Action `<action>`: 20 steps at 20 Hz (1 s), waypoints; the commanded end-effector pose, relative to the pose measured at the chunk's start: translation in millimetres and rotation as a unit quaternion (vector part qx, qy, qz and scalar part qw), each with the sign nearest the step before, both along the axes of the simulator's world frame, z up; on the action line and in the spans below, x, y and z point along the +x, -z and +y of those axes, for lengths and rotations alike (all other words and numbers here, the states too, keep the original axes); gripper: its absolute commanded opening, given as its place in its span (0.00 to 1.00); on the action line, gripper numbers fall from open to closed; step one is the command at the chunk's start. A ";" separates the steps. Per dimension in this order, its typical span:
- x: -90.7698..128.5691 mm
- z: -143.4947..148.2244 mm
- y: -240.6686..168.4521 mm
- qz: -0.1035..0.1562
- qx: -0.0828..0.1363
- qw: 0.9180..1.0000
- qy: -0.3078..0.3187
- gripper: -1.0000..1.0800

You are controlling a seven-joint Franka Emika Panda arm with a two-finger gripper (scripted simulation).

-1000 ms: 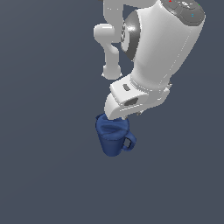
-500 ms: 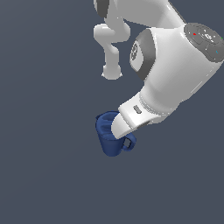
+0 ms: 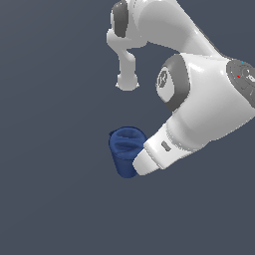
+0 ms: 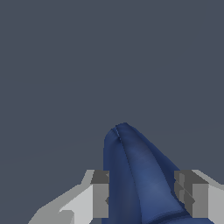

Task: Pick up the object and move it to a goal position.

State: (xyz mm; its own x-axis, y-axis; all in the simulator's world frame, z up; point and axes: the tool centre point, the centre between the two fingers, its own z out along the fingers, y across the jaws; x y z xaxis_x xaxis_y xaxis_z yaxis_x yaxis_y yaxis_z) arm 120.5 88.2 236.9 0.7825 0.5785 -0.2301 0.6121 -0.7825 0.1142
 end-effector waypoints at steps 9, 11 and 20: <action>8.2 2.9 14.3 0.012 -0.010 1.000 -0.024 0.62; 8.5 2.9 14.9 0.012 -0.011 1.000 -0.025 0.62; 7.0 0.7 22.3 0.012 -0.011 1.000 -0.025 0.62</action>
